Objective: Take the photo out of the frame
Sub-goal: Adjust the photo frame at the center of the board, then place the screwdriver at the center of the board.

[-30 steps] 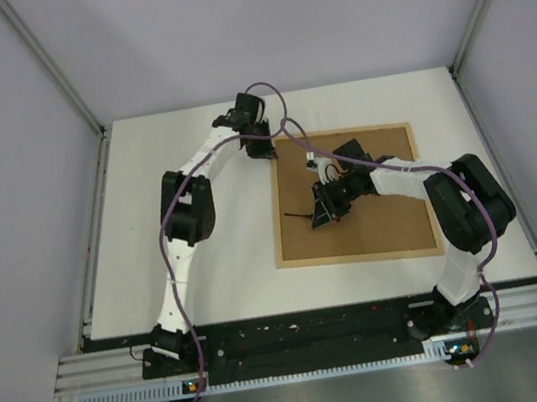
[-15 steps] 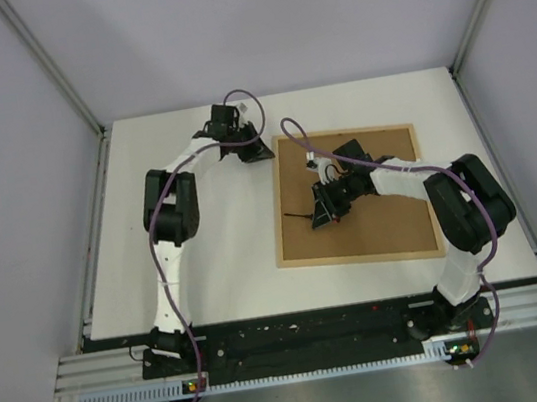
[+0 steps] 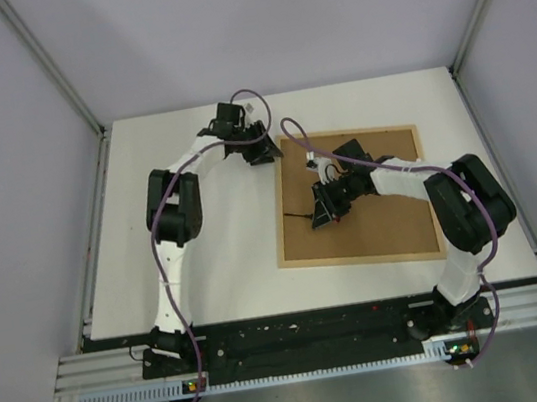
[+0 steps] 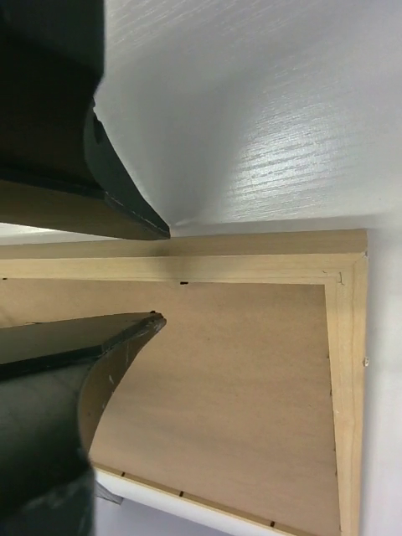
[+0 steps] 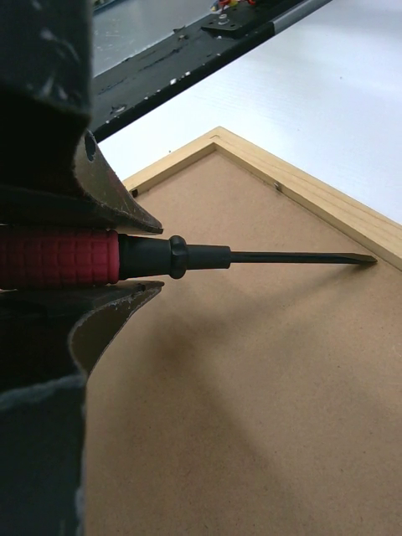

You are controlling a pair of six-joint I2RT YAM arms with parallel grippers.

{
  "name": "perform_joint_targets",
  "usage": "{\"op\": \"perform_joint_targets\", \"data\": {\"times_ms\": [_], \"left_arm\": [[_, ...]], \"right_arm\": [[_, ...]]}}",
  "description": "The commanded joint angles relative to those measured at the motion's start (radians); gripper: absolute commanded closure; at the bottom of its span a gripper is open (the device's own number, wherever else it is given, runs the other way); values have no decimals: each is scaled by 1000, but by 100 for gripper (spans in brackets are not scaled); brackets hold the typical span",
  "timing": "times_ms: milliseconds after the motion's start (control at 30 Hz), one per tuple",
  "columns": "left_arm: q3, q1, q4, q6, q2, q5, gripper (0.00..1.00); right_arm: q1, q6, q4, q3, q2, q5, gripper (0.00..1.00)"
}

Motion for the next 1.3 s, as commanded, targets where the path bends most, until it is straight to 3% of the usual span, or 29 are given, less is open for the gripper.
{"op": "perform_joint_targets", "data": {"times_ms": [0, 67, 100, 133, 167, 367, 500, 733, 1033, 1267], "left_arm": [[39, 19, -44, 55, -64, -29, 48], [18, 45, -52, 78, -101, -29, 36], [8, 60, -58, 97, -124, -27, 22], [-5, 80, -64, 112, -144, -20, 16], [-19, 100, -66, 133, -170, -8, 2], [-91, 237, -153, 307, -300, 115, 2], [-147, 317, -269, 397, -389, 114, 2], [-384, 528, -246, 425, -561, 222, 1], [-400, 640, -438, 578, -661, 177, 1], [-358, 746, -587, 624, -641, 264, 1]], "right_arm": [[5, -38, 15, 42, -79, 8, 100], [5, -55, 3, 57, -115, 32, 100], [4, -67, -4, 66, -133, 44, 100], [5, -76, -8, 80, -153, 55, 100], [2, -82, -20, 97, -168, 64, 100], [7, -83, -39, 220, -158, 74, 100], [39, -58, 19, 296, -89, 185, 100], [192, -20, 107, 531, 176, 396, 100], [313, -30, -20, 1019, 575, 453, 100], [367, -69, -27, 1102, 707, 511, 100]]}}
